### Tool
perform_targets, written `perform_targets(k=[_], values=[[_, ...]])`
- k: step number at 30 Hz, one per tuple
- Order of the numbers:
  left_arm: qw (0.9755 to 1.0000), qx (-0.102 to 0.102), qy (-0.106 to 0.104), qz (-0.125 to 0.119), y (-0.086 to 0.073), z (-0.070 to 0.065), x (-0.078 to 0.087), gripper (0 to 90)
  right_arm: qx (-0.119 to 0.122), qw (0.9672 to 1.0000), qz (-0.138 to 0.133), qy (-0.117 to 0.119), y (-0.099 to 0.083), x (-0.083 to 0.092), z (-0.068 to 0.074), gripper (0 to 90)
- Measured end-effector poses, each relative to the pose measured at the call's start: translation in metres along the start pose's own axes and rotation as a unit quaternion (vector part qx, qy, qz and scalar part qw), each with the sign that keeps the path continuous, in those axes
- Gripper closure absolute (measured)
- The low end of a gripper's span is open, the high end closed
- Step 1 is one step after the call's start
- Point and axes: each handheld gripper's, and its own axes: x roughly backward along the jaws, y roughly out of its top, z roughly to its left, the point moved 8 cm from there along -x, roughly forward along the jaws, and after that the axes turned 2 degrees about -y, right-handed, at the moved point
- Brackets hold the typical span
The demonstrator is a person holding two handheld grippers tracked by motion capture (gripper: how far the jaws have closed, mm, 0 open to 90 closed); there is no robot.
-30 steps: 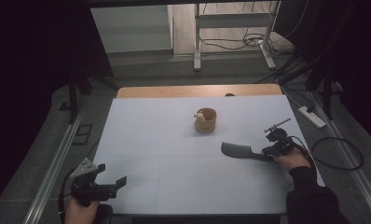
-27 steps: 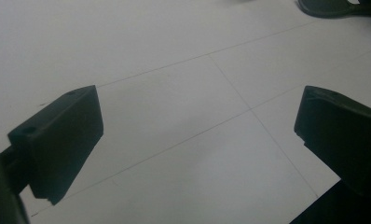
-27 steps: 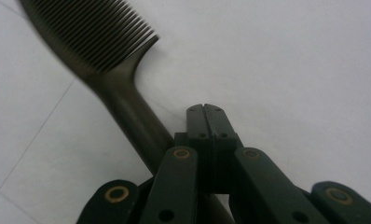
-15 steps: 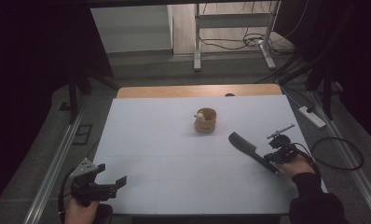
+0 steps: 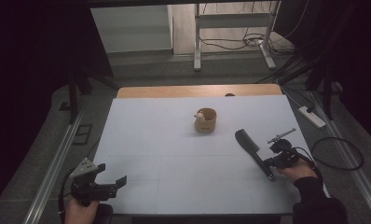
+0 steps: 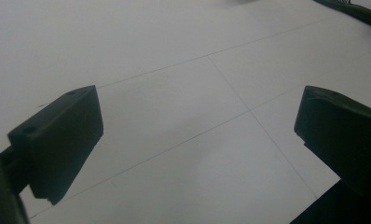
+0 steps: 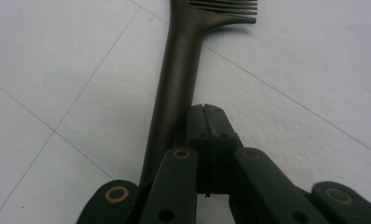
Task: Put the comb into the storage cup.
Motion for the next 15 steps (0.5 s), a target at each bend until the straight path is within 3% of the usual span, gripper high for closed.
perform_targets(k=[7,15], values=[[1.0000,0.001,0.000,0.000,0.000,0.000,0.000,1.7,-0.004,0.9996,-0.024,-0.017,0.003,0.010,-0.004,89.3],[1.0000,0.000,0.000,0.001,0.000,0.000,0.000,1.7,-0.001,0.9976,-0.066,-0.023,0.007,0.024,-0.001,68.8]])
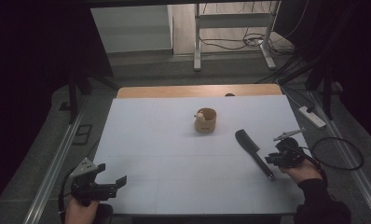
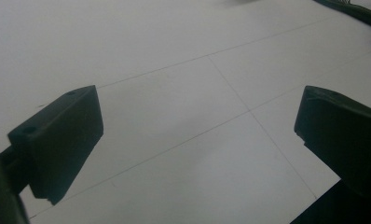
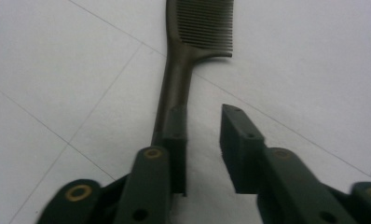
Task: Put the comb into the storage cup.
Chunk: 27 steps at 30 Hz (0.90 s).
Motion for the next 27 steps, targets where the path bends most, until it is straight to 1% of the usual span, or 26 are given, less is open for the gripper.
perform_targets(k=[1,2,3,4,7,8,9,11,13,14,17,20,25,27], values=[[1.0000,0.000,0.000,0.000,0.000,0.000,0.000,1.7,0.001,1.0000,-0.003,-0.003,0.001,0.001,0.001,65.6],[1.0000,0.000,0.000,0.000,0.000,0.000,0.000,1.7,0.005,0.9999,-0.006,-0.007,0.002,0.003,0.003,59.3],[1.0000,0.000,0.000,0.000,0.000,0.000,0.000,1.7,0.005,0.9999,-0.006,-0.007,0.002,0.003,0.003,59.3],[1.0000,0.000,0.000,0.000,0.000,0.000,0.000,1.7,0.005,0.9999,-0.006,-0.009,0.002,0.004,0.004,57.2],[1.0000,0.000,0.000,0.000,0.000,0.000,0.000,1.7,0.005,0.9999,-0.006,-0.012,0.003,0.005,0.007,46.3],[1.0000,0.000,0.000,0.000,0.000,0.000,0.000,1.7,0.003,0.9999,-0.009,-0.013,0.005,0.006,0.009,38.6],[1.0000,0.000,0.000,0.000,0.000,0.000,0.000,1.7,0.003,0.9999,-0.009,-0.013,0.005,0.006,0.009,38.6],[1.0000,0.000,0.000,0.000,0.000,0.000,0.000,1.7,-0.001,0.9999,-0.010,-0.013,0.006,0.007,0.011,32.4],[1.0000,0.000,0.000,0.001,0.000,0.000,0.000,1.7,-0.002,0.9998,-0.009,-0.016,0.008,0.006,0.012,21.4],[1.0000,0.000,0.000,0.001,0.000,0.000,0.000,1.7,-0.002,0.9998,-0.009,-0.016,0.008,0.006,0.012,21.4],[1.0000,0.000,0.000,0.001,0.000,0.000,0.000,1.7,-0.001,0.9997,-0.014,-0.019,0.011,0.006,0.014,12.7],[1.0000,0.000,-0.001,0.001,0.000,0.000,0.000,1.7,-0.003,0.9997,-0.018,-0.019,0.012,0.006,0.016,7.0],[1.0000,0.000,-0.001,0.001,0.000,0.000,0.000,1.7,-0.005,0.9998,-0.013,-0.016,0.012,0.004,0.017,0.6],[1.0000,0.000,-0.001,0.001,0.000,0.000,0.000,1.7,-0.004,0.9997,-0.014,-0.018,0.014,0.004,0.017,0.0]])
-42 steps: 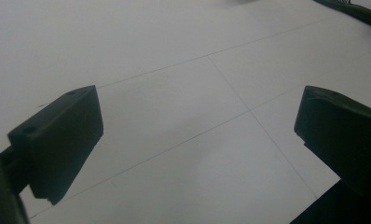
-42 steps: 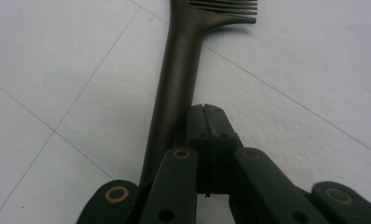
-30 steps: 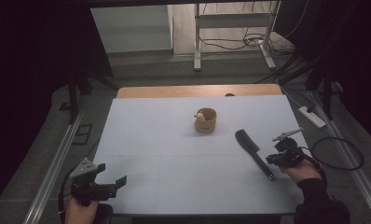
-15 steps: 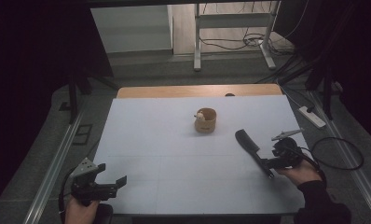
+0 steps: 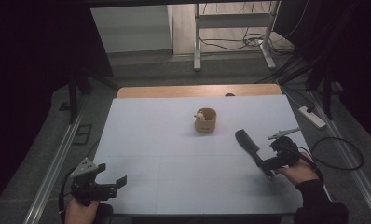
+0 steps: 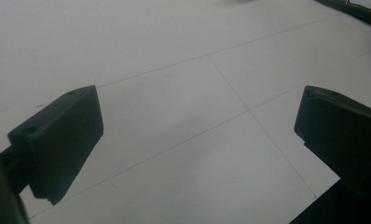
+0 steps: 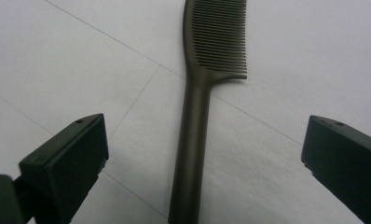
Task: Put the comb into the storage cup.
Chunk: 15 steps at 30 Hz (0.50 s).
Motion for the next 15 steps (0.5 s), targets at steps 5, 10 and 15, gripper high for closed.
perform_targets(k=[5,10,15], values=[[1.0000,0.000,0.000,0.000,0.000,0.000,0.000,1.7,0.004,1.0000,-0.001,-0.001,0.003,-0.001,0.003,0.0],[1.0000,0.000,-0.001,0.001,0.000,0.000,0.000,1.7,0.011,0.9999,-0.001,-0.003,0.007,-0.003,0.008,0.0],[1.0000,0.000,0.000,0.001,0.000,0.000,0.000,1.7,0.016,0.9999,-0.002,-0.002,0.010,-0.005,0.012,0.0]])
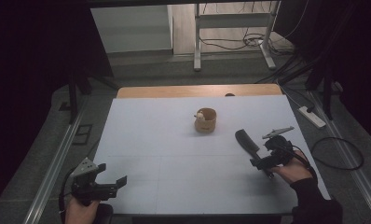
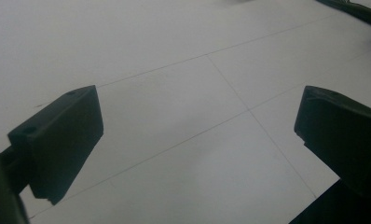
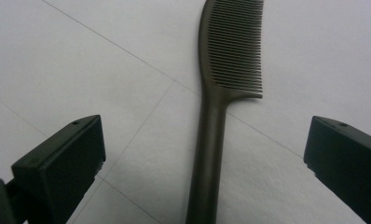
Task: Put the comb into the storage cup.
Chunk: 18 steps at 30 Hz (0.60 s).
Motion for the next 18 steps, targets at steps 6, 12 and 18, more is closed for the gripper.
perform_targets(k=[6,12,18], values=[[1.0000,0.000,-0.001,0.000,0.000,0.000,0.000,1.8,0.001,1.0000,0.008,-0.003,0.000,-0.004,0.000,0.0],[1.0000,0.000,-0.001,0.000,0.000,0.000,0.000,1.7,-0.004,0.9997,0.023,-0.004,-0.007,-0.015,-0.003,0.0],[1.0000,-0.001,-0.001,0.000,0.000,0.000,0.000,1.7,-0.004,0.9992,0.039,-0.007,-0.014,-0.025,-0.006,0.0]])
